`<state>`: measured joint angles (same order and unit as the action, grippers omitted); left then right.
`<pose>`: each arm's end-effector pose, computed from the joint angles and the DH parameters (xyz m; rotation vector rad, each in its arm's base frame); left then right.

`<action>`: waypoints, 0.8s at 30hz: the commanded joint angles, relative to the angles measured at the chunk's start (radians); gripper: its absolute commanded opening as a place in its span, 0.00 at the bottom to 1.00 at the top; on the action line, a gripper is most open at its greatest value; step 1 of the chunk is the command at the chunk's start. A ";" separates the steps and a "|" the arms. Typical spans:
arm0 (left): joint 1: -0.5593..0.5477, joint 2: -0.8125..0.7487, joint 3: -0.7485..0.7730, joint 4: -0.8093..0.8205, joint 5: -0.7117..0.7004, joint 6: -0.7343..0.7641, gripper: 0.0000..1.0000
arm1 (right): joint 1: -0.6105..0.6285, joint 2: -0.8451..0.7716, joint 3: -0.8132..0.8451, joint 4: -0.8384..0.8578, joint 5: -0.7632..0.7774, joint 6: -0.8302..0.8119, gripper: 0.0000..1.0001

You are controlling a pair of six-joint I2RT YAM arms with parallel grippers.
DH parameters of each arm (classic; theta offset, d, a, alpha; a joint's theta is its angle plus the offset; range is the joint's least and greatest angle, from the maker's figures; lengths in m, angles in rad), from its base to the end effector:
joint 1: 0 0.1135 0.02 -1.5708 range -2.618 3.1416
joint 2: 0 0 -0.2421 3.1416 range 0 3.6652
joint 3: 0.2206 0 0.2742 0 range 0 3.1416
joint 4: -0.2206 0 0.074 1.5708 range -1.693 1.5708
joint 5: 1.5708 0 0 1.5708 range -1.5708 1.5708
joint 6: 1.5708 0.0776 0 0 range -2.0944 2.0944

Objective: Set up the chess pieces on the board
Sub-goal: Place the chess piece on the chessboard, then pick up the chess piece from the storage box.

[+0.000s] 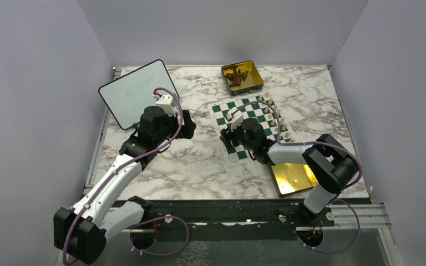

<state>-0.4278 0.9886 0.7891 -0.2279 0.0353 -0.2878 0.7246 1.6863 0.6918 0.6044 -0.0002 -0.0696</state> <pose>0.2709 -0.1265 0.2587 0.1652 2.0256 -0.4915 0.2877 0.2547 0.1047 -0.7681 1.8312 0.4282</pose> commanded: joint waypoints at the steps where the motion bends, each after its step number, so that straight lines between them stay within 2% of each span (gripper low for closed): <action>1: -0.003 -0.025 -0.005 -0.010 -0.009 0.007 0.99 | 0.006 -0.068 0.088 -0.105 0.085 0.089 0.69; 7: -0.003 -0.022 -0.004 -0.009 0.002 0.004 0.99 | -0.018 -0.074 0.297 -0.392 0.166 0.154 0.69; 12: -0.003 -0.024 -0.003 -0.009 0.003 0.004 0.99 | -0.087 -0.036 0.445 -0.525 0.151 0.162 0.65; 20: -0.003 -0.016 -0.003 -0.007 0.010 0.004 0.99 | -0.263 0.144 0.741 -0.674 0.088 0.143 0.54; 24: -0.003 -0.015 -0.003 -0.007 0.012 0.005 0.99 | -0.308 0.290 0.919 -0.731 0.115 0.092 0.50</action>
<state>-0.4278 0.9855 0.7891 -0.2279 0.0364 -0.2882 0.4492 1.8610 1.4746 -0.0200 0.1074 0.0708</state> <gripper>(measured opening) 0.990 0.517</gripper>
